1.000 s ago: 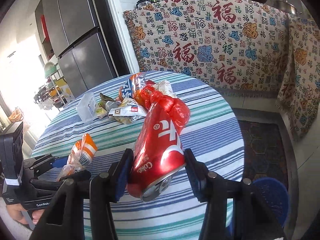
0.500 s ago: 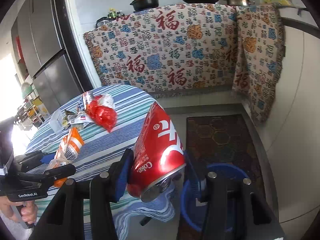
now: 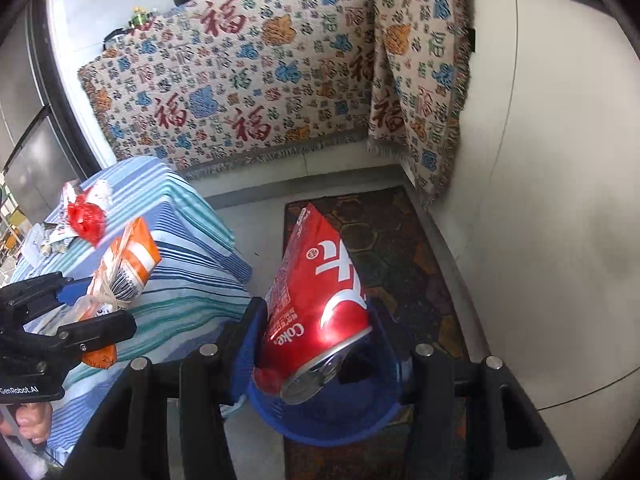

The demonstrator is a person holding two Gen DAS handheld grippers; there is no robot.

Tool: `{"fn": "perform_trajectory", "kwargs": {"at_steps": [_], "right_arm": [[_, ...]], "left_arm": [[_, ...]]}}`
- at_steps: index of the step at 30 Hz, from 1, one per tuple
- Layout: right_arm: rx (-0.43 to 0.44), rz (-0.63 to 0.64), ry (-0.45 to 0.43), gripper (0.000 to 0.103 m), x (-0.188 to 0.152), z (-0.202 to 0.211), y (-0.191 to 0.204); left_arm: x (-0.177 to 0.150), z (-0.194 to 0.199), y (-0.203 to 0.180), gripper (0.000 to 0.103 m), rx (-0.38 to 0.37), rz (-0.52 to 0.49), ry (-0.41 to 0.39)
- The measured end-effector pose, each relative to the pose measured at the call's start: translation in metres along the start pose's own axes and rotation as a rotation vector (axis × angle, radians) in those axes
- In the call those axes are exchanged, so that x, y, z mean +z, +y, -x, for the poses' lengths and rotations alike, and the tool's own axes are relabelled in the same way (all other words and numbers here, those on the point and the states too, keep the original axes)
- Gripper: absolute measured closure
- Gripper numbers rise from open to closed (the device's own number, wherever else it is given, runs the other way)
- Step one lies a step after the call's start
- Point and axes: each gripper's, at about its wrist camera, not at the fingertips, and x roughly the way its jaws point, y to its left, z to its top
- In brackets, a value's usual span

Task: Collect trash
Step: 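Carry the snack bag and can to the wastebasket and release both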

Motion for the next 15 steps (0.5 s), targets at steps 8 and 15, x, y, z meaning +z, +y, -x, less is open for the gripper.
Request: {"fn": "perform_trajectory", "kwargs": {"at_steps": [8,15], "right_arm": [[-0.031,0.002,0.056,0.045,-0.002,-0.023,-0.028],[-0.014,-0.018,0.035,0.043,-0.002,-0.019,-0.038]], "left_arm": [[0.019,-0.05,-0.015,0.037,-0.033,-0.032,0.037],[0.019,-0.064,-0.014,0.025,-0.054,-0.014,0.04]]}}
